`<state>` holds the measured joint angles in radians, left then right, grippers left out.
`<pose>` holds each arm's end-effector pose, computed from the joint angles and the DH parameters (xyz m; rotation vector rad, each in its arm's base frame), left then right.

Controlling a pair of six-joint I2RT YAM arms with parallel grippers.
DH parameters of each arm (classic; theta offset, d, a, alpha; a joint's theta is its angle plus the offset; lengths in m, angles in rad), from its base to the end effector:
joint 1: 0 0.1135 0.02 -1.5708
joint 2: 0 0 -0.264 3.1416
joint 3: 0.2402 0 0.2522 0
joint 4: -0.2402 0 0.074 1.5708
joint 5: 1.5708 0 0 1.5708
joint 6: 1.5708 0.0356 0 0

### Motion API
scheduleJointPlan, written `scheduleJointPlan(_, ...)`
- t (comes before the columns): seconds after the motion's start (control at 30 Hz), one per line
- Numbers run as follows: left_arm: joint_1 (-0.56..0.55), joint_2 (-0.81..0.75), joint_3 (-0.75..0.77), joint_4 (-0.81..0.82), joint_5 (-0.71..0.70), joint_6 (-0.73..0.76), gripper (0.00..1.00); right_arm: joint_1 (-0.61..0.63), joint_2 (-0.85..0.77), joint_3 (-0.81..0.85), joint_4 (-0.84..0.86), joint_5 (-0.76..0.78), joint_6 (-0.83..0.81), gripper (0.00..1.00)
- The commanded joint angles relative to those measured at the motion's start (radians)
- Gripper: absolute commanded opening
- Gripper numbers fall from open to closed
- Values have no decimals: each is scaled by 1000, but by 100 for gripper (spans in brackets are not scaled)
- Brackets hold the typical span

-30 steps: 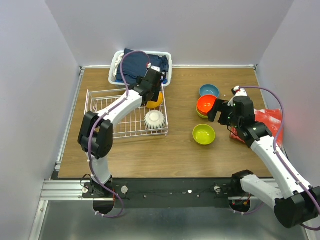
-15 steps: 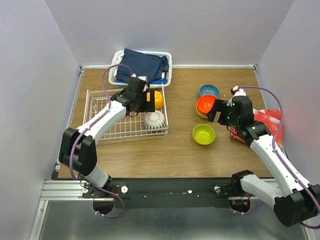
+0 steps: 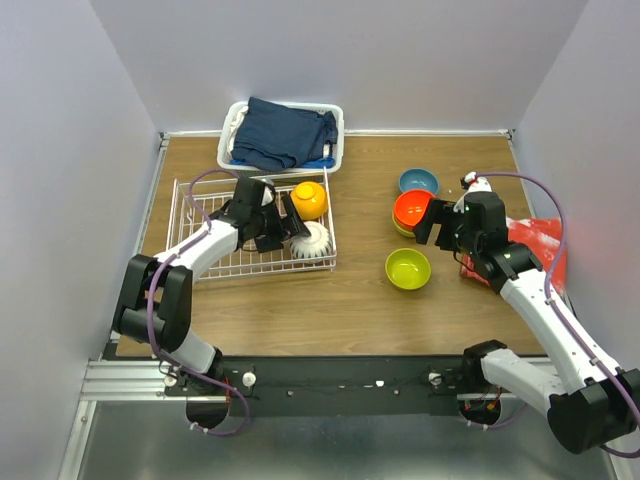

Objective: Unload the bowls from the dish rack

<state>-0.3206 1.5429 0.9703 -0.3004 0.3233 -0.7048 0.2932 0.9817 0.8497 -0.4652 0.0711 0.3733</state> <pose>0.3004 -0.1117 0.2125 -0.3404 2.5473 -0.8224 0.2062 0.0596 0.2987 0.1284 2.1785 0.3044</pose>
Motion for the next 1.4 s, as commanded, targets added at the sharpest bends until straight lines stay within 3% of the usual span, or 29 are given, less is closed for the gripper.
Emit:
scheduleJointPlan(0.0, 23, -6, -50, 148, 106, -131, 99, -3, -8, 11, -23, -17, 4, 98)
scheduleJointPlan(0.57, 23, 0, -147, 245, 114, -249, 98, -3, 2, 3, -10, -21, 4, 98)
scheduleJointPlan(0.77, 23, -27, -127, 230, 117, -242, 81, -5, -6, -1, -12, -19, 4, 98)
scheduleJointPlan(0.9, 23, -52, -108, 182, 108, -222, 64, -3, -9, -5, -7, -24, 9, 98)
scheduleJointPlan(1.2, 23, -106, -44, 37, 40, -142, 61, -3, -12, -9, -3, -34, 9, 98)
scheduleJointPlan(1.37, 23, -138, -18, -3, 16, -125, 51, -3, -18, -11, 5, -51, 12, 98)
